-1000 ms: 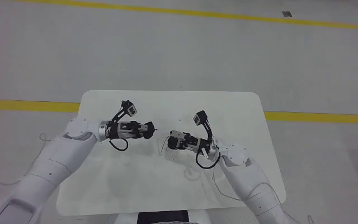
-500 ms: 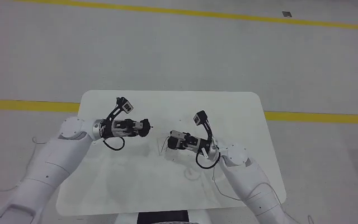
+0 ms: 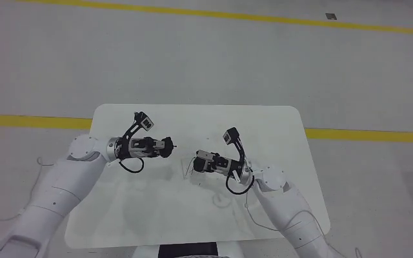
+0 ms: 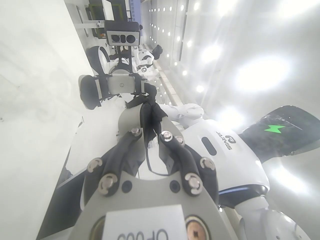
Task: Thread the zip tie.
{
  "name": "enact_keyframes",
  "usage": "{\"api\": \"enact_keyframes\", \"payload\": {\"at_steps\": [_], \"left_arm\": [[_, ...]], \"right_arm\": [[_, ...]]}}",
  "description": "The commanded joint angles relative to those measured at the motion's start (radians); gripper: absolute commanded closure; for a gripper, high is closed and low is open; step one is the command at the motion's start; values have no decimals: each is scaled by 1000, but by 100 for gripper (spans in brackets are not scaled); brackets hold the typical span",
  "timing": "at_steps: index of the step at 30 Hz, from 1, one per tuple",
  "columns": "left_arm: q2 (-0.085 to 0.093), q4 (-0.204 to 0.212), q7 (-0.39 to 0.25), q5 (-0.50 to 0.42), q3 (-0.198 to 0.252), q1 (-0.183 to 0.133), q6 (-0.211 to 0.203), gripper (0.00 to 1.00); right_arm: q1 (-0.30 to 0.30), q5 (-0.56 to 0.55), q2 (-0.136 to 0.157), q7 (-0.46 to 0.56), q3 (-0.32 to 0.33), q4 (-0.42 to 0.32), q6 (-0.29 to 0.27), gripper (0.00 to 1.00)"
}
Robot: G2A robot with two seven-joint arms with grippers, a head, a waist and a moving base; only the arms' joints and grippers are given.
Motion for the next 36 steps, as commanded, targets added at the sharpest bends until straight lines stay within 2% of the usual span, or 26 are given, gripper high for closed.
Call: {"api": "enact_keyframes", "payload": {"at_steps": [1, 4, 8, 12, 14, 20, 25, 36], "left_arm": [[0, 0, 0, 0, 0, 0, 0, 100], [0, 0, 0, 0, 0, 0, 0, 100], [0, 0, 0, 0, 0, 0, 0, 100], [0, 0, 0, 0, 0, 0, 0, 100], [0, 0, 0, 0, 0, 0, 0, 100], [0, 0, 0, 0, 0, 0, 0, 100], [0, 0, 0, 0, 0, 0, 0, 100], [0, 0, 0, 0, 0, 0, 0, 100]], "right_arm": [[0, 0, 0, 0, 0, 0, 0, 0], [0, -47, 2, -33, 1, -19, 30, 0], [-16, -145, 11, -69, 10, -98, 138, 0], [-29, -276, 24, -80, 18, -193, 304, 0], [-34, -319, 28, -84, 16, -234, 370, 0], [1, -510, 31, -81, -50, -313, 614, 0], [29, -598, 28, -54, -95, -302, 616, 0], [34, -612, 27, -69, -101, -303, 616, 0]]}}
